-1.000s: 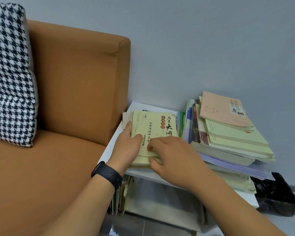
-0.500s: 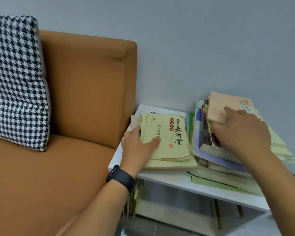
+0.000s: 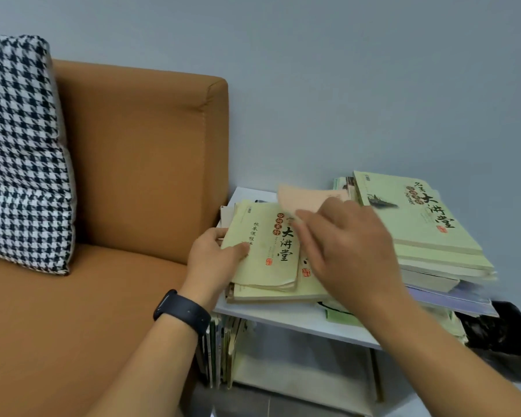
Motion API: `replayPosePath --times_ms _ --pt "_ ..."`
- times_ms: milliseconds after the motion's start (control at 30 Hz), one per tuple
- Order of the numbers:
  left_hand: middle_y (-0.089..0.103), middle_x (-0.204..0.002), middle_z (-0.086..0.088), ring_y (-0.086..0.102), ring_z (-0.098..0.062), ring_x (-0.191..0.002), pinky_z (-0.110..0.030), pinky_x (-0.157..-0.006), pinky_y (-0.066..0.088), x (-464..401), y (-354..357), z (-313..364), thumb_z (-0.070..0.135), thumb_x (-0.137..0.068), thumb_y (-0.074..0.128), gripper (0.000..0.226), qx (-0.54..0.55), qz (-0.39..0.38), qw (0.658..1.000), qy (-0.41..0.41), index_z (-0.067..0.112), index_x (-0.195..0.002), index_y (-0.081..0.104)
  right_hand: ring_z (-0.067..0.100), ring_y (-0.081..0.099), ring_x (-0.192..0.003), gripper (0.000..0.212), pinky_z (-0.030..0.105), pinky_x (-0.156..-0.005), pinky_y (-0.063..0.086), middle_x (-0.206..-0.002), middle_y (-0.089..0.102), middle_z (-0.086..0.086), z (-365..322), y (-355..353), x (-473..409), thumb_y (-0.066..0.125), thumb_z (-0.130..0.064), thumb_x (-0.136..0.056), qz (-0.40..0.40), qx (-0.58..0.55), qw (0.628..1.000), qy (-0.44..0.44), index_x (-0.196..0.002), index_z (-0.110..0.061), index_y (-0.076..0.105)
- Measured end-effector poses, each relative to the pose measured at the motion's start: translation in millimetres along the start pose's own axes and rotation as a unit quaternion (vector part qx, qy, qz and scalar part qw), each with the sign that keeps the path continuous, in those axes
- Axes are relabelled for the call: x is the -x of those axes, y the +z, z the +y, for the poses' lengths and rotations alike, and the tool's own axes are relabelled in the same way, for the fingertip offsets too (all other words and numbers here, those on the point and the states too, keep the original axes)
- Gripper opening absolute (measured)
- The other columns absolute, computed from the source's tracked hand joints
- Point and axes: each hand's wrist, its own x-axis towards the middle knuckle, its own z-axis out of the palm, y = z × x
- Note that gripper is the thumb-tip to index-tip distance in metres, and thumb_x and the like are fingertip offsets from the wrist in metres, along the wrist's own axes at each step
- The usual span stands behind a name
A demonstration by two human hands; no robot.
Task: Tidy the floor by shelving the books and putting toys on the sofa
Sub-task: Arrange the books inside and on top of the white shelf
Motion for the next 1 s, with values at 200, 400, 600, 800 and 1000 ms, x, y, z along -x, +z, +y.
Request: replayPosePath --times_ms 200,400,600,800,1000 --pt "0.069 -0.095 0.007 0.069 -0.013 -0.087 -0.039 -0.072 0.059 1 -5 6 0.018 -0.096 0.063 0.009 0.028 0.168 0.977 0.127 0.023 -0.102 0.061 0.020 0.050 -0.072 0.034 0.034 -0.061 0.043 -0.088 0.056 -0.003 -25 25 25 0.043 -0.046 -0.102 -0.169 0.000 0.982 -0.086 -0.106 -0.023 0.069" --pt "0.062 -0.106 0.017 0.063 -0.004 -0.100 -0.027 -0.076 0.055 10 -9 16 0.018 -0.100 0.057 0.012 0.038 0.282 0.917 0.281 0.025 -0.110 0.054 0.016 0.051 -0.064 0.024 0.029 -0.045 0.034 -0.078 0.053 -0.009 -27 35 28 0.061 -0.049 -0.092 -0.222 0.005 0.973 -0.057 -0.081 -0.028 0.066" --pt "0.057 -0.106 0.016 0.061 0.004 -0.097 -0.023 -0.075 0.055 4 -12 15 0.015 -0.102 0.056 0.016 0.133 0.301 0.911 0.247 0.022 -0.114 0.049 0.016 0.050 -0.060 0.026 0.028 -0.043 0.032 -0.073 0.052 -0.009 -30 29 25 0.063 -0.044 -0.093 -0.215 -0.010 0.975 -0.060 -0.074 -0.027 0.066" --pt "0.060 -0.115 0.004 0.063 -0.004 -0.104 -0.025 -0.082 0.055 7 -5 17 0.013 -0.102 0.055 0.020 0.214 0.271 0.912 0.221 0.023 -0.114 0.043 0.016 0.052 -0.065 0.040 0.029 -0.056 0.041 -0.071 0.058 -0.010 -37 36 25 0.044 -0.049 -0.094 -0.210 -0.045 0.974 -0.068 -0.075 -0.029 0.073" --pt "0.068 -0.105 0.002 0.070 -0.010 -0.092 -0.032 -0.072 0.059 8 9 7 0.011 -0.098 0.061 0.025 0.133 0.142 0.976 0.094 0.029 -0.112 0.052 0.011 0.054 -0.070 0.045 0.030 -0.052 0.049 -0.072 0.057 -0.013 -13 15 16 0.044 -0.052 -0.099 -0.239 -0.049 0.969 0.043 -0.077 -0.026 0.073"
